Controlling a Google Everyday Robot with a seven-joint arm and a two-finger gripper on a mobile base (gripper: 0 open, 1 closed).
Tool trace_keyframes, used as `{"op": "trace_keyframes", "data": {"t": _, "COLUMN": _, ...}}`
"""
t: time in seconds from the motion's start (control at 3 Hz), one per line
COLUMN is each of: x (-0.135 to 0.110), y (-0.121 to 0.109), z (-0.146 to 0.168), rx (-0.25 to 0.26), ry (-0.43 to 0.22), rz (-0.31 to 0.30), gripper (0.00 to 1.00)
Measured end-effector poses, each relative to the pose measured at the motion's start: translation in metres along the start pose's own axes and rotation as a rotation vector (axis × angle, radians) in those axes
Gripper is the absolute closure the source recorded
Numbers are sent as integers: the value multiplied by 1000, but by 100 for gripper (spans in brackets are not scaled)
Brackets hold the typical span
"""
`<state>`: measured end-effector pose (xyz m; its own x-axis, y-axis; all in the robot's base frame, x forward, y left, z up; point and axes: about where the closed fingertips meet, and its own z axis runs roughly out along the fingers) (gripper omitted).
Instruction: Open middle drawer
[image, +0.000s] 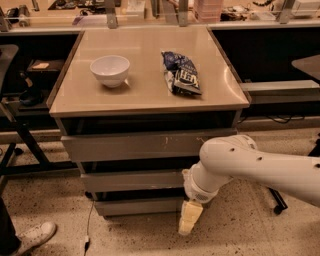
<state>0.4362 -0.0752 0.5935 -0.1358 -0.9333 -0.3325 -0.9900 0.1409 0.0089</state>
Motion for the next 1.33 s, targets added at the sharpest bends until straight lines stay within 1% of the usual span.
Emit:
{"op": "trace_keyframes", "data": {"t": 0.33, "x": 0, "y": 0, "z": 0, "rx": 0, "ry": 0, "rz": 0, "gripper": 0}}
{"op": "trace_keyframes", "data": {"t": 0.67, "x": 0, "y": -14, "z": 23, "rx": 30, "ry": -27, "rz": 15, "gripper": 0}}
{"op": "trace_keyframes", "data": {"t": 1.0, "x": 2, "y": -40, "z": 60, "rx": 77, "ry": -24, "rz": 35, "gripper": 0}}
{"op": "trace_keyframes", "data": {"t": 1.33, "x": 8, "y": -61, "z": 93, "rx": 111, "ry": 6, "rz": 56, "gripper": 0}}
